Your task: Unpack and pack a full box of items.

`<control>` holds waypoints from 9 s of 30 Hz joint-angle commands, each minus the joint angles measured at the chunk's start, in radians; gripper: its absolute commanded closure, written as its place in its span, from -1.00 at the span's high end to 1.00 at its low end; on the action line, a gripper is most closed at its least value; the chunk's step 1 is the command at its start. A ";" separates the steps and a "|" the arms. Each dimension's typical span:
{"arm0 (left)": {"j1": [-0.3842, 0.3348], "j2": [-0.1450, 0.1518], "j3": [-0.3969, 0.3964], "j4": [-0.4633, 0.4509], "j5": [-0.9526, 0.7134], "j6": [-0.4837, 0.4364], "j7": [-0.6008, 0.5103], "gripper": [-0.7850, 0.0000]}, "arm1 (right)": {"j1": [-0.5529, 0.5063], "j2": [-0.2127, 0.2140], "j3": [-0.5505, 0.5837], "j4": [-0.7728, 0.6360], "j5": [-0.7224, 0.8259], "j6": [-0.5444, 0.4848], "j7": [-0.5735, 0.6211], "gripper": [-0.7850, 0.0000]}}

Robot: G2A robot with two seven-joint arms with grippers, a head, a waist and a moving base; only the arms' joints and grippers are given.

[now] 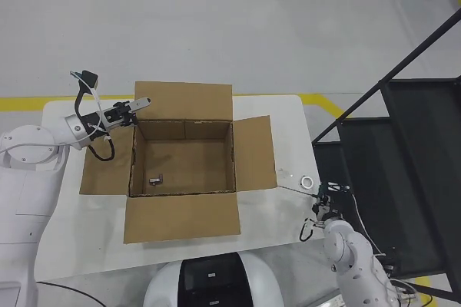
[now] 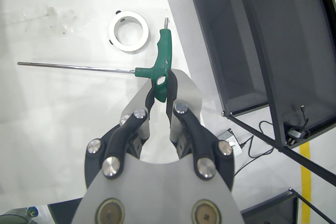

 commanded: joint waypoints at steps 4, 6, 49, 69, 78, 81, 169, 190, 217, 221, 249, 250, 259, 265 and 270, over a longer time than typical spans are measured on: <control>0.000 0.000 0.000 0.000 0.000 0.000 0.000 1.00 | 0.026 -0.003 -0.035 0.031 -0.021 0.019 0.010 -1.00; 0.000 0.000 0.000 0.000 0.000 0.000 0.000 1.00 | 0.039 -0.005 -0.045 0.044 -0.027 0.035 0.009 -1.00; 0.000 0.000 0.000 0.000 0.000 0.000 0.000 1.00 | 0.066 -0.006 -0.087 -0.536 0.344 -0.226 0.069 1.00; 0.000 0.000 0.000 0.000 0.000 0.000 0.000 1.00 | 0.606 -0.070 -0.655 -0.092 0.092 -0.146 0.241 1.00; 0.000 0.000 0.000 0.000 0.000 0.000 0.000 1.00 | 0.672 -0.089 -0.709 0.000 0.109 -0.118 0.280 1.00; 0.000 0.000 0.000 0.000 0.000 0.000 0.000 1.00 | 0.672 -0.089 -0.709 0.000 0.109 -0.118 0.280 1.00; 0.292 0.066 -0.396 -0.177 0.032 0.107 0.358 1.00 | 0.911 -0.184 -0.744 0.353 0.195 -0.561 0.421 1.00; 0.189 0.031 -0.213 0.103 -0.100 0.117 0.196 1.00 | 0.757 -0.122 -0.580 0.127 0.264 -0.600 0.467 1.00; 0.360 0.056 -0.475 -0.126 -0.196 -0.079 0.425 1.00 | 1.082 -0.260 -1.004 0.518 0.124 -0.428 0.391 1.00; 0.364 0.056 -0.480 -0.131 -0.197 -0.080 0.429 1.00 | 1.146 -0.301 -1.058 0.641 0.148 -0.480 0.387 1.00; 0.364 0.056 -0.480 -0.131 -0.197 -0.080 0.429 1.00 | 1.301 -0.473 -1.179 1.152 0.127 -0.750 -0.008 1.00; 0.364 0.056 -0.480 -0.131 -0.197 -0.080 0.429 1.00 | 1.302 -0.471 -1.172 1.159 0.130 -0.757 -0.038 1.00; 0.364 0.056 -0.480 -0.131 -0.197 -0.080 0.429 1.00 | 1.297 -0.452 -1.153 1.188 0.094 -0.788 -0.097 1.00; 0.364 0.056 -0.480 -0.131 -0.197 -0.080 0.429 1.00 | 1.295 -0.447 -1.153 1.184 0.065 -0.895 -0.195 1.00; 0.364 0.056 -0.480 -0.131 -0.197 -0.080 0.429 1.00 | 1.297 -0.442 -1.163 1.220 0.008 -0.925 -0.268 1.00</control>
